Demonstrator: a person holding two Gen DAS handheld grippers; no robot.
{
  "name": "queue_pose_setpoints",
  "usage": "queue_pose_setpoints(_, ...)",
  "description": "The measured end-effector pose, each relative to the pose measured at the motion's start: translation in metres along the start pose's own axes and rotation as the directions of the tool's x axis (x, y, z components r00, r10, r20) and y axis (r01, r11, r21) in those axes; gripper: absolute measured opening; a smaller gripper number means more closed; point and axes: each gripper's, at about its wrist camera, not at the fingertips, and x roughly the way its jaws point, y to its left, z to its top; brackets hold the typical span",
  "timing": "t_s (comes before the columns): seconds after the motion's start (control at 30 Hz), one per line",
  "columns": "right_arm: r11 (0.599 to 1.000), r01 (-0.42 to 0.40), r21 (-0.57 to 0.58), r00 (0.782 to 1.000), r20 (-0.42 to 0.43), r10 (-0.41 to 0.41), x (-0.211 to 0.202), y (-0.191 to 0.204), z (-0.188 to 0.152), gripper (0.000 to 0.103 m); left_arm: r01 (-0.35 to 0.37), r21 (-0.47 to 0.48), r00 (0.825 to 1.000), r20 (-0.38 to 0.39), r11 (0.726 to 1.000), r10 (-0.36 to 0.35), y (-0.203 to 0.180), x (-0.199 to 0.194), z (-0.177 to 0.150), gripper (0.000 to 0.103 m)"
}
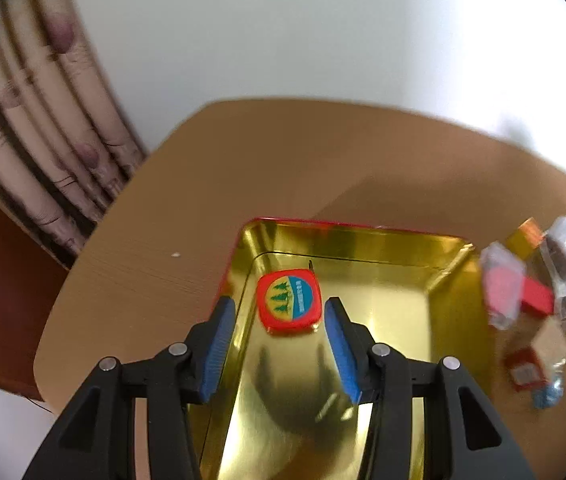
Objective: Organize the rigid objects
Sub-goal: 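Carry the tape measure into the tin with the left gripper and release it, then lower the white cube into the tin with the right gripper and release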
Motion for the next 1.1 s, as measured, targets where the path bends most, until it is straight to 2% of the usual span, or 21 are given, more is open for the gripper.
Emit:
queue_pose_setpoints(0.1,1.000,0.002,0.004,1.000,0.014,-0.002,0.006,0.005,0.016,0.028,0.008,-0.097,0.999,0.045,0.995,-0.003,0.015,-0.035,-0.019,0.048)
queue_pose_setpoints(0.17,1.000,-0.008,0.009,1.000,0.024,0.008,0.015,0.011,0.032,0.028,0.018,-0.191,0.998,0.058,0.981,-0.007,0.027,-0.058,-0.037,0.050)
queue_pose_setpoints(0.27,1.000,0.006,0.009,1.000,0.008,-0.006,0.039,0.022,0.054,0.028,0.050,-0.345,0.998,0.048,0.937,-0.036,0.045,-0.083,-0.079,0.051)
queue_pose_setpoints(0.37,0.999,0.017,0.038,0.999,-0.041,-0.016,0.075,0.034,0.072,0.028,0.042,-0.412,0.998,0.052,0.910,-0.022,0.053,-0.095,-0.112,0.052)
queue_pose_setpoints(0.47,0.996,0.053,0.076,0.994,-0.100,-0.045,0.114,0.041,0.084,0.028,0.006,-0.418,0.999,0.044,0.908,0.014,0.052,-0.099,-0.136,0.052)
queue_pose_setpoints(0.57,0.991,0.102,0.088,0.985,-0.148,-0.088,0.147,0.046,0.092,0.028,-0.061,-0.401,0.997,0.012,0.914,0.072,0.054,-0.093,-0.141,0.052)
queue_pose_setpoints(0.63,0.987,0.126,0.103,0.978,-0.177,-0.106,0.166,0.043,0.094,0.028,-0.050,-0.403,0.998,0.022,0.914,0.064,0.057,-0.092,-0.142,0.052)
queue_pose_setpoints(0.73,0.978,0.154,0.139,0.972,-0.200,-0.125,0.186,0.032,0.097,0.028,-0.069,-0.419,0.995,0.035,0.905,0.092,0.060,-0.092,-0.146,0.052)
queue_pose_setpoints(0.97,0.967,0.214,0.139,0.955,-0.239,-0.177,0.208,0.025,0.099,0.028,-0.057,-0.441,0.996,0.031,0.896,0.079,0.070,-0.083,-0.146,0.052)
queue_pose_setpoints(1.1,0.962,0.234,0.139,0.948,-0.254,-0.194,0.218,0.024,0.104,0.028,-0.072,-0.421,0.995,0.032,0.904,0.095,0.068,-0.083,-0.144,0.052)
